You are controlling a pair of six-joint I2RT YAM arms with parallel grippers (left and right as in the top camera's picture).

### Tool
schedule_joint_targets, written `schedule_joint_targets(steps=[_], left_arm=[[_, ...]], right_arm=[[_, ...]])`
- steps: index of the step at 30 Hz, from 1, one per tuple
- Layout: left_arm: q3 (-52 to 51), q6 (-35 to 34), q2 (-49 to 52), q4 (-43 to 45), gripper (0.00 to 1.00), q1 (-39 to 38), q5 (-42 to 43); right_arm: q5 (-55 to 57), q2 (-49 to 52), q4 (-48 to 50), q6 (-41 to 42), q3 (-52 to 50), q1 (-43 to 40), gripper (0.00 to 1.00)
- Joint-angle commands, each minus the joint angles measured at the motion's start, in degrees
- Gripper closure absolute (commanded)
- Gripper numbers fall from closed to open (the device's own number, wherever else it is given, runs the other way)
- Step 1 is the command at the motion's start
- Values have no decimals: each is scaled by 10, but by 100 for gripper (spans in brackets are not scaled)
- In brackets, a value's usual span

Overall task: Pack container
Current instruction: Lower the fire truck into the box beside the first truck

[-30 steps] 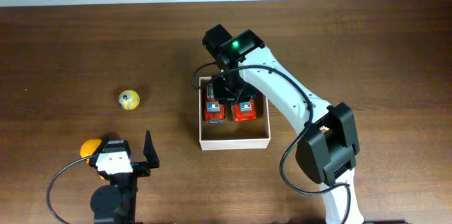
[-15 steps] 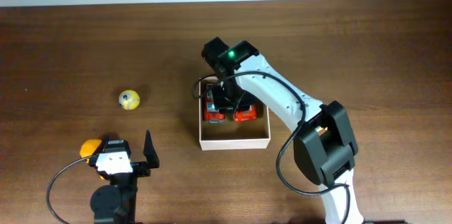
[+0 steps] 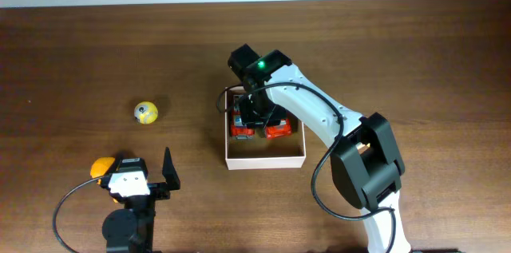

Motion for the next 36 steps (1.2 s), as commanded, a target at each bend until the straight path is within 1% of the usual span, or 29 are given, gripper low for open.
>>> schedule_joint_targets(steps=[1,24,29,32,36], left_arm=[[-5,11,-3,2,1,-2,7],[-5,11,-3,2,1,-2,7],[-5,11,-3,2,1,-2,7],[-5,11,-3,2,1,-2,7],[-5,11,-3,2,1,-2,7]], right_arm=[[26,-12,6,0,-5,4,66],[109,-12,7,-12,-5,2,66],[102,-12,16,-16,-5,0,66],[73,-12,39,-46,-5,0,65],[60,-12,66,-60,-5,0,64]])
